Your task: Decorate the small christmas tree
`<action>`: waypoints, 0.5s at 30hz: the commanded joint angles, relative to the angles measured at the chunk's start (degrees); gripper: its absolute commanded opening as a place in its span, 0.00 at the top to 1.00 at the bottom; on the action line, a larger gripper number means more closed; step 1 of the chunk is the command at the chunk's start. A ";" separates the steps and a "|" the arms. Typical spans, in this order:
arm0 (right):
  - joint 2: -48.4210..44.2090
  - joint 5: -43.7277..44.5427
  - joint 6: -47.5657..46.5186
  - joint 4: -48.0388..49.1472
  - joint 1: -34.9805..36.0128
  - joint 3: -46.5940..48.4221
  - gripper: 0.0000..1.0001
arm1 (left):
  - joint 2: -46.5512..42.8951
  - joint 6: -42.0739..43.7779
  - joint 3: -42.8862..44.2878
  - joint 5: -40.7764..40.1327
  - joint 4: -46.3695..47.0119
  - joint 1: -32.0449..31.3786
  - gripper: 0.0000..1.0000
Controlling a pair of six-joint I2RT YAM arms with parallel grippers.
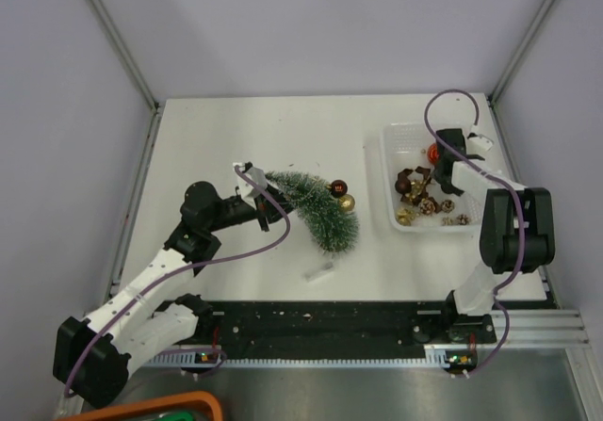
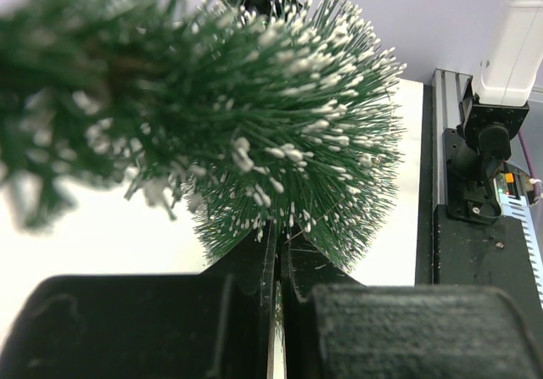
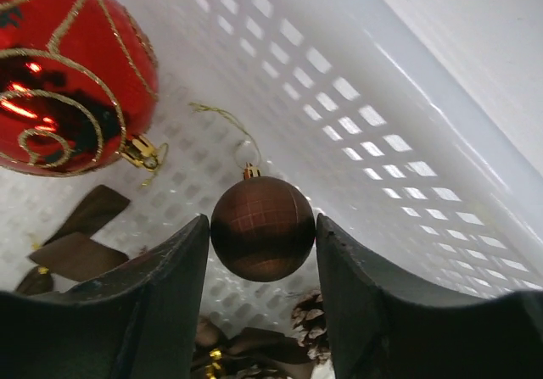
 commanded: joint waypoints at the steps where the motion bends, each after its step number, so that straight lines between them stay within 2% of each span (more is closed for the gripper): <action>1: 1.12 -6.77 -0.25 5.58 -0.35 3.17 0.51 | -0.40 -0.78 -0.58 -0.19 1.03 -0.23 1.00; 6: 0.94 -12.14 -0.43 7.87 -0.18 2.29 0.60 | -0.13 -0.78 -0.40 -0.19 1.21 -0.23 1.00; 15: 1.82 -12.06 -1.83 7.61 -0.18 2.81 0.56 | -0.13 -0.61 -0.23 -0.19 1.03 -0.32 1.00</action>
